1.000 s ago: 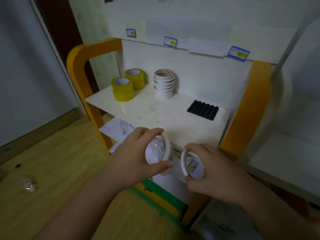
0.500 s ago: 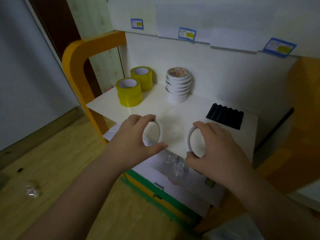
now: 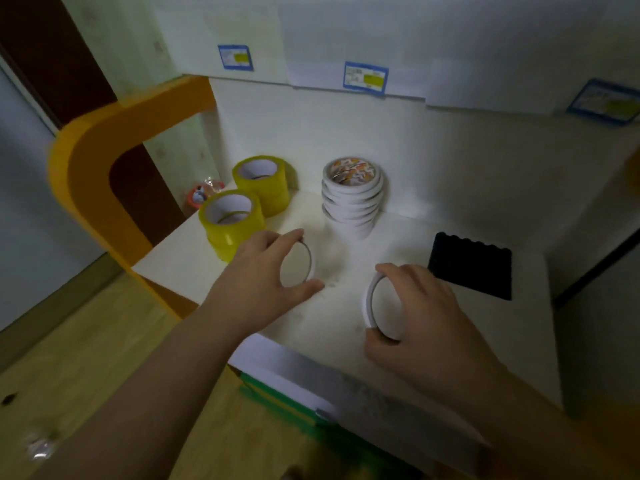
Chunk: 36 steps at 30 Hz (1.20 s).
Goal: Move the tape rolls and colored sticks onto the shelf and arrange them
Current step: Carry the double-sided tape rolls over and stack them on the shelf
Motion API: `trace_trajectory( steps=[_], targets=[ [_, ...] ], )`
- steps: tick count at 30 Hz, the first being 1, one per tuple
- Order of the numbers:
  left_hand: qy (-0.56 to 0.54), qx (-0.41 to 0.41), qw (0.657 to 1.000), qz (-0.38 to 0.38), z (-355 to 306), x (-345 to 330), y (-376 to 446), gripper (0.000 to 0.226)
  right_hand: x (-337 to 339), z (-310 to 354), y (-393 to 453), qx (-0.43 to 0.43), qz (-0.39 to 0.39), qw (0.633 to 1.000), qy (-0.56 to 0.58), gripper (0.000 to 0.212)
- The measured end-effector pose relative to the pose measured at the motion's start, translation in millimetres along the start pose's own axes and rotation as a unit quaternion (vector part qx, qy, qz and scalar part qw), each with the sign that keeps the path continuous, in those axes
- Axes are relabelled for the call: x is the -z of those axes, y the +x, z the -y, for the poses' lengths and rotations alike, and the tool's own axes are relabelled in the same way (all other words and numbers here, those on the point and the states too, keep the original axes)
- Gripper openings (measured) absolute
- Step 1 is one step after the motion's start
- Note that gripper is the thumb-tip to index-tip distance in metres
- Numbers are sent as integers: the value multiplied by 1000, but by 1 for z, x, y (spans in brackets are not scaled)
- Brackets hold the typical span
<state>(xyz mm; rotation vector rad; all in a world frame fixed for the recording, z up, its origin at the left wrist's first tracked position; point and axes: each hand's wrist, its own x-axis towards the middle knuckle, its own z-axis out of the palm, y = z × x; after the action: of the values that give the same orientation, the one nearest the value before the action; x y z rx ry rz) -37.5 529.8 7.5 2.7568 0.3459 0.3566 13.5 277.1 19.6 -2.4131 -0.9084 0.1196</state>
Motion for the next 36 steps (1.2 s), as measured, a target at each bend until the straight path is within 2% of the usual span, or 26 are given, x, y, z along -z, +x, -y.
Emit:
trace_trajectory(
  steps=[6,9,17,22,25,27,33,36],
  targets=[
    [12,-49,996,76,10,-39,49,94,-12,0,9,-55,-21,998,-14,81],
    [16,-74,991,111,8,-51,67,89,-16,2,7,-81,-35,996,-26,80],
    [17,-178,977,115,7,-68,88,91,-27,12,1,-175,-67,982,-35,88],
    [26,-207,968,141,16,-73,85,94,-33,21,8,-181,-71,980,-52,87],
    [-6,-197,965,174,26,-69,83,101,-39,24,21,-155,-52,980,-114,89],
    [-30,-187,968,166,37,-60,78,104,-43,25,35,-151,-41,980,-119,93],
    [-54,-203,970,122,68,-30,45,83,-59,26,86,-131,-28,985,-105,93],
    [-64,-207,970,113,77,-30,33,80,-68,28,103,-129,-17,985,-112,94]
  ],
)
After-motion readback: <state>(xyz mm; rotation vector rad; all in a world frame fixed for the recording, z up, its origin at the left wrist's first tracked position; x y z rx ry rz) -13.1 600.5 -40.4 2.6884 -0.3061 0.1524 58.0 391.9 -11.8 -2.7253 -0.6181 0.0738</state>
